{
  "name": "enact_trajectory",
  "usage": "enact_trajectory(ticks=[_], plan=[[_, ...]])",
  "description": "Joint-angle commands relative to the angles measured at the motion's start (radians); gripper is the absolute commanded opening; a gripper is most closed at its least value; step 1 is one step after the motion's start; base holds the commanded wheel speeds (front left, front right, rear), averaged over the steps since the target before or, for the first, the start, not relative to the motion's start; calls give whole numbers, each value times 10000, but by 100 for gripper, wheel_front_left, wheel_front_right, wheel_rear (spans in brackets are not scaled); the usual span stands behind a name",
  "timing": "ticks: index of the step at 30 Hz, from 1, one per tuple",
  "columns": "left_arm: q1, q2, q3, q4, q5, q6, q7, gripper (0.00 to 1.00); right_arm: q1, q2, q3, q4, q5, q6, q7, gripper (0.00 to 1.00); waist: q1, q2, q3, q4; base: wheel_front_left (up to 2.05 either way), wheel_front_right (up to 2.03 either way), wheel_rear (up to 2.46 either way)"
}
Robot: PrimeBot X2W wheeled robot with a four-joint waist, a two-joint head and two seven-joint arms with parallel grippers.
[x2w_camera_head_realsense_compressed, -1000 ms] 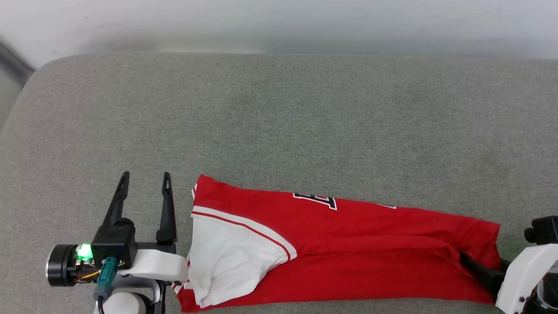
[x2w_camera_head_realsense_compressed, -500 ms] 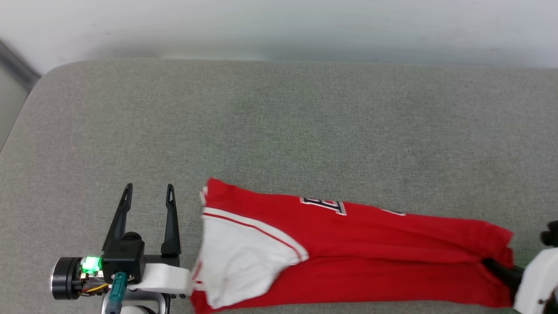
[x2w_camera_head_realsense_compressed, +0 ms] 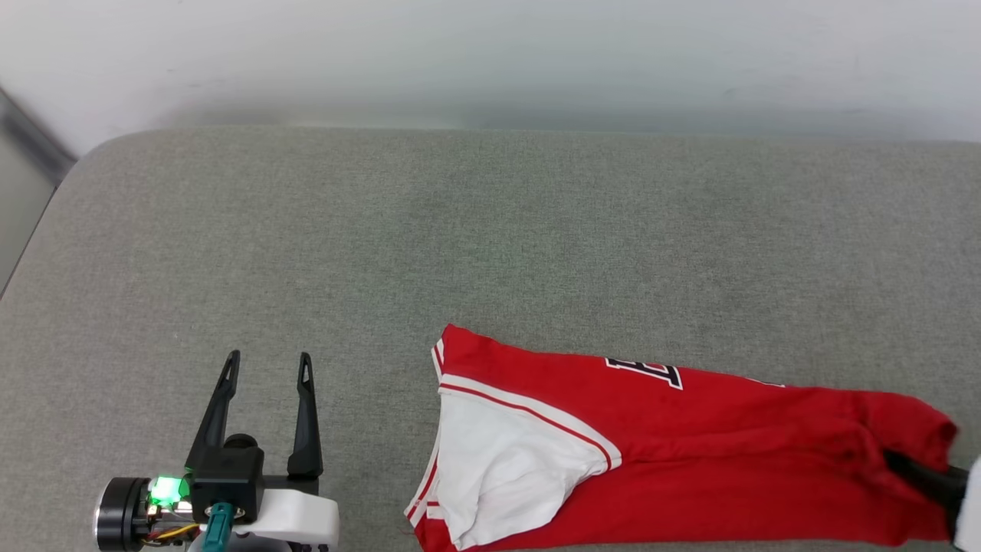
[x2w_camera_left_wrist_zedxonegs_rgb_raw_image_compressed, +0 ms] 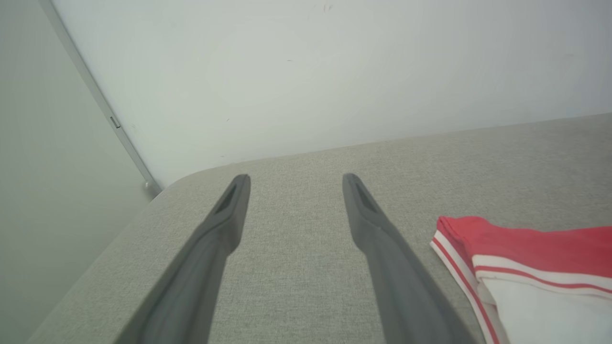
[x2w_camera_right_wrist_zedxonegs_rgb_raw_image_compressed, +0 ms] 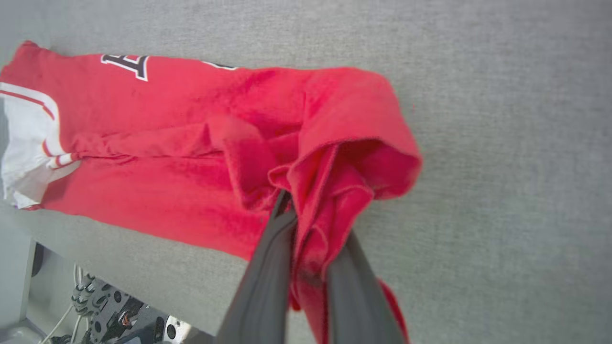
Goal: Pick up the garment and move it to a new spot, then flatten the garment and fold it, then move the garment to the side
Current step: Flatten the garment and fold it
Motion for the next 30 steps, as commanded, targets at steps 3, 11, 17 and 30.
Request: enact_trajectory(ticks=[3,11,17,30], plan=[[104,-38,17,19,83,-44,-44,100,72,152,103,-954,40,-4,384,0,0,0,-25,1,0,0,0],[-41,-138,-91,35,169,-99,-44,100,-1116,1075,1277,-3280,-949,-4,1596,0,0,0,149,153,0,0,0],[-301,-248,-90,74,103,-145,-44,100,-2638,2058,2839,-3376,-1854,-4,2166,0,0,0,445,373,0,0,0],[-703,-447,-84,158,110,-254,-45,100,-5772,3813,6184,-467,-2707,-4,1922,0,0,0,963,694,0,0,0]])
